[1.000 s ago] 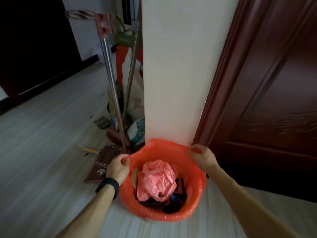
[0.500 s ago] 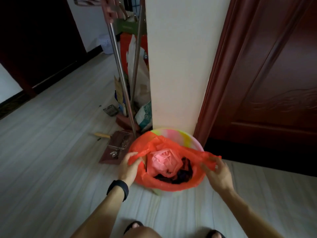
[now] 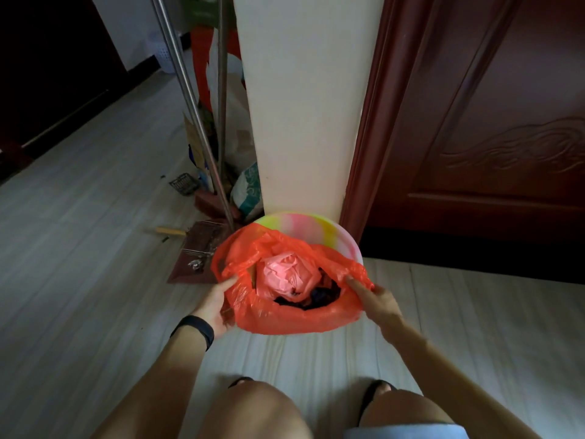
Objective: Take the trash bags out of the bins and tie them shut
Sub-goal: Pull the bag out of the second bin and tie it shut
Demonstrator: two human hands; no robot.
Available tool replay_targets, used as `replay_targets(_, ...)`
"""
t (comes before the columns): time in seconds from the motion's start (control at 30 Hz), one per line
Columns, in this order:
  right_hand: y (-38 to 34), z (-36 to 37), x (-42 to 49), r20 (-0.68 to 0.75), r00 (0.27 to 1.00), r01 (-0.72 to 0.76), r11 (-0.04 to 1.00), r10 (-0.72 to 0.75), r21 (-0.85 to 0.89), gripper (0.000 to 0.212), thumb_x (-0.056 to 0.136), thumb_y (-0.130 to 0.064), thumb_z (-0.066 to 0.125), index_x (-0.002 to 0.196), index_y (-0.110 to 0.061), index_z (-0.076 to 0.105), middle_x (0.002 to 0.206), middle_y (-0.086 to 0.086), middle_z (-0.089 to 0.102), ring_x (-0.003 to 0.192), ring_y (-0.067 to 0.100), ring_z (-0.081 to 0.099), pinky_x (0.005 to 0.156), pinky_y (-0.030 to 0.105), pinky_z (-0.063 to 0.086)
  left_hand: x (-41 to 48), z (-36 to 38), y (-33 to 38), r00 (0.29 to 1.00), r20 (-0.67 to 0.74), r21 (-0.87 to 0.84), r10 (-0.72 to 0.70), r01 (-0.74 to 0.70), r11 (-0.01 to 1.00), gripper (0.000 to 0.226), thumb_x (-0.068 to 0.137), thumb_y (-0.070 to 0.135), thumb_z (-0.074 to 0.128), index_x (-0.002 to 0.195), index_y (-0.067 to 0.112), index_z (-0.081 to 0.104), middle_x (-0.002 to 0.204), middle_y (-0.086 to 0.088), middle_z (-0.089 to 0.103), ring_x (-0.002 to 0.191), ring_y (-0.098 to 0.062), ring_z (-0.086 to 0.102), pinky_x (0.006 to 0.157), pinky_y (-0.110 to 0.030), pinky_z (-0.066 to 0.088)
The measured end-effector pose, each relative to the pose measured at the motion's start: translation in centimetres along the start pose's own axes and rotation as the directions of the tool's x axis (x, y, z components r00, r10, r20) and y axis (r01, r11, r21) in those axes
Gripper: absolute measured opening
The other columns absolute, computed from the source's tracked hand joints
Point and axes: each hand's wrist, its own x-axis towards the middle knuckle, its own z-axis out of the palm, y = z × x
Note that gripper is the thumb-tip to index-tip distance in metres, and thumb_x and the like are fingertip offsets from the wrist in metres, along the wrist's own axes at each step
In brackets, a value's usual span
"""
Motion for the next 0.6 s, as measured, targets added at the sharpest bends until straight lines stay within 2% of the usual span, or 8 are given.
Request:
replay_targets(0.1, -0.2, 0.0, -0.6, -0.060, 0.996, 0.051, 0.989, -0.060, -0.136, 0.049, 0.082, -0.065, 0.063, 0.084, -0.017, 0.070, 0.091, 0.009, 0.072, 0.091, 0.029, 0.067, 0.084, 0.038, 0.055, 0.2, -0.9, -0.3, 0.999, -0.036, -0.006, -0.031, 0.030, 1.000, 0.048, 0.075, 0.049, 0.076, 0.110, 0.019, 0.063, 0.092, -0.003, 0.067, 0.077, -0.018, 0.059, 0.058, -0.026, 0.042)
replay_targets(0.2, -0.3, 0.3, -0.9, -0.099, 0.992, 0.063, 0.991, -0.075, -0.119, 0.049, 0.078, -0.068, 0.066, 0.078, -0.019, 0.069, 0.079, 0.005, 0.073, 0.083, 0.027, 0.070, 0.079, 0.038, 0.057, -0.6, -0.8, -0.2, 0.996, -0.087, -0.047, -0.018, 0.014, 0.999, 0.046, 0.073, 0.040, 0.081, 0.108, 0.018, 0.062, 0.102, -0.005, 0.069, 0.083, -0.019, 0.061, 0.061, -0.027, 0.045)
replay_targets(0.3, -0.4, 0.3, -1.0, -0.128, 0.989, 0.052, 0.990, -0.070, -0.135, 0.067, 0.066, -0.079, 0.060, 0.085, -0.016, 0.068, 0.069, 0.004, 0.073, 0.072, 0.026, 0.072, 0.074, 0.043, 0.061, -0.7, -0.8, 0.1, 0.947, -0.304, -0.124, 0.105, -0.149, 0.981, 0.070, 0.055, 0.025, 0.091, 0.115, 0.005, 0.063, 0.111, -0.009, 0.069, 0.089, -0.025, 0.068, 0.073, -0.033, 0.056)
replay_targets(0.37, -1.0, 0.2, -1.4, -0.128, 0.989, 0.041, 0.971, -0.072, -0.235, 0.071, 0.074, -0.074, 0.055, 0.098, -0.008, 0.062, 0.081, 0.012, 0.073, 0.079, 0.032, 0.070, 0.078, 0.044, 0.059, -1.3, -0.9, 0.5, 0.921, -0.364, -0.132, 0.142, -0.202, 0.971, 0.081, 0.046, 0.023, 0.093, 0.117, 0.000, 0.062, 0.115, -0.012, 0.068, 0.094, -0.029, 0.069, 0.086, -0.042, 0.057)
replay_targets(0.43, -1.8, -0.1, -2.1, -0.148, 0.986, 0.021, 0.945, -0.073, -0.326, 0.065, 0.085, -0.066, 0.052, 0.110, -0.005, 0.050, 0.099, 0.020, 0.067, 0.095, 0.041, 0.066, 0.084, 0.043, 0.053, -1.9, -0.7, 0.7, 0.967, -0.235, -0.176, 0.093, -0.137, 0.975, 0.068, 0.048, 0.028, 0.091, 0.108, 0.008, 0.066, 0.106, -0.010, 0.071, 0.088, -0.026, 0.069, 0.078, -0.039, 0.058)
replay_targets(0.47, -2.1, -0.4, -2.3, -0.145, 0.986, 0.021, 0.930, -0.079, -0.368, 0.062, 0.087, -0.065, 0.050, 0.111, -0.008, 0.047, 0.100, 0.019, 0.064, 0.099, 0.042, 0.064, 0.083, 0.041, 0.049, -2.5, -0.6, 0.9, 0.988, -0.144, -0.177, 0.057, -0.083, 0.981, 0.055, 0.058, 0.030, 0.088, 0.104, 0.011, 0.065, 0.101, -0.009, 0.071, 0.084, -0.024, 0.067, 0.071, -0.033, 0.056)
replay_targets(0.53, -2.5, -1.1, -2.5, -0.076, 0.993, 0.043, 0.874, -0.091, -0.485, 0.064, 0.082, -0.071, 0.042, 0.109, -0.014, 0.054, 0.093, 0.011, 0.064, 0.097, 0.038, 0.065, 0.080, 0.039, 0.048, -3.0, -0.6, 1.1, 0.999, -0.031, -0.130, 0.014, -0.018, 0.991, 0.039, 0.074, 0.036, 0.079, 0.103, 0.015, 0.063, 0.098, -0.007, 0.068, 0.082, -0.022, 0.063, 0.066, -0.029, 0.050)
replay_targets(0.6, -3.1, -1.7, -2.2, 0.031, 0.997, 0.070, 0.813, -0.064, -0.578, 0.071, 0.074, -0.074, 0.036, 0.099, -0.016, 0.066, 0.087, 0.008, 0.069, 0.088, 0.031, 0.068, 0.080, 0.036, 0.053, -3.3, -0.9, 1.5, 1.000, 0.014, -0.085, 0.023, -0.022, 0.996, 0.038, 0.077, 0.041, 0.076, 0.104, 0.018, 0.061, 0.098, -0.005, 0.067, 0.084, -0.021, 0.062, 0.068, -0.029, 0.049)
